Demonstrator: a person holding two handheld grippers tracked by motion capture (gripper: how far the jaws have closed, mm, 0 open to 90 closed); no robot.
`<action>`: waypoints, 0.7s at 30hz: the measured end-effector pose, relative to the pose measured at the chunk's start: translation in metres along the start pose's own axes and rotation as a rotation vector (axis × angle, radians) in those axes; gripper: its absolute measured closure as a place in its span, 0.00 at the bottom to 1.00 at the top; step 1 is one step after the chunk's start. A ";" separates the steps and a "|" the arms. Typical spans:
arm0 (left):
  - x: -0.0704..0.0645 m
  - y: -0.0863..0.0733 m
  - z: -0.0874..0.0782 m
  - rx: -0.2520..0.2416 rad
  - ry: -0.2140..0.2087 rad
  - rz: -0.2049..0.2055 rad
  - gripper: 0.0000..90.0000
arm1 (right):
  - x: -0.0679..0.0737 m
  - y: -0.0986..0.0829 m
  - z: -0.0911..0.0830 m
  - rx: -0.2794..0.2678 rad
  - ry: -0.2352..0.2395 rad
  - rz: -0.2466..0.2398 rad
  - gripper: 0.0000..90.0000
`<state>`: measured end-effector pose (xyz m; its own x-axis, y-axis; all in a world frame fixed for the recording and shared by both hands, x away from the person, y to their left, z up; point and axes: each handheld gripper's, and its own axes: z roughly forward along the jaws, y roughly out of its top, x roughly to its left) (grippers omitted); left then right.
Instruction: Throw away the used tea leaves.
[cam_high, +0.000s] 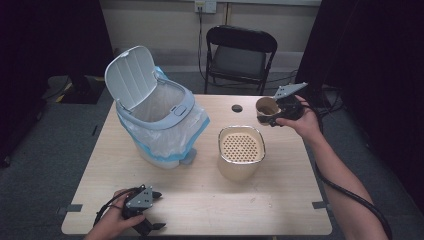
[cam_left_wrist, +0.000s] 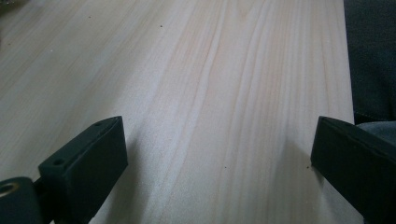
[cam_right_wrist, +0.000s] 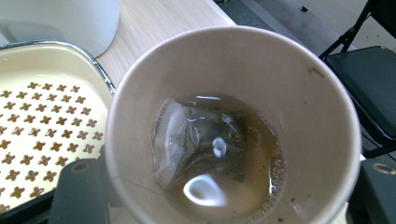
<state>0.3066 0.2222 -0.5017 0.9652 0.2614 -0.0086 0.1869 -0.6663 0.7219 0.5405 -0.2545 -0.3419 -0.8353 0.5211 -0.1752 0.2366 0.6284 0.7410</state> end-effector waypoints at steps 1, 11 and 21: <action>0.000 0.000 0.000 0.000 0.000 0.000 0.03 | 0.002 0.001 0.000 0.002 -0.010 -0.007 0.31; 0.000 0.000 0.000 -0.003 0.001 -0.002 0.03 | 0.013 0.012 0.000 0.002 -0.039 -0.071 0.31; 0.000 0.000 0.001 -0.007 0.002 -0.005 0.03 | 0.036 0.018 -0.004 -0.027 -0.207 -0.229 0.32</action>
<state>0.3063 0.2219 -0.5023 0.9639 0.2662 -0.0106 0.1903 -0.6602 0.7266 0.5132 -0.2268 -0.3322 -0.7457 0.4759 -0.4663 0.0378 0.7290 0.6834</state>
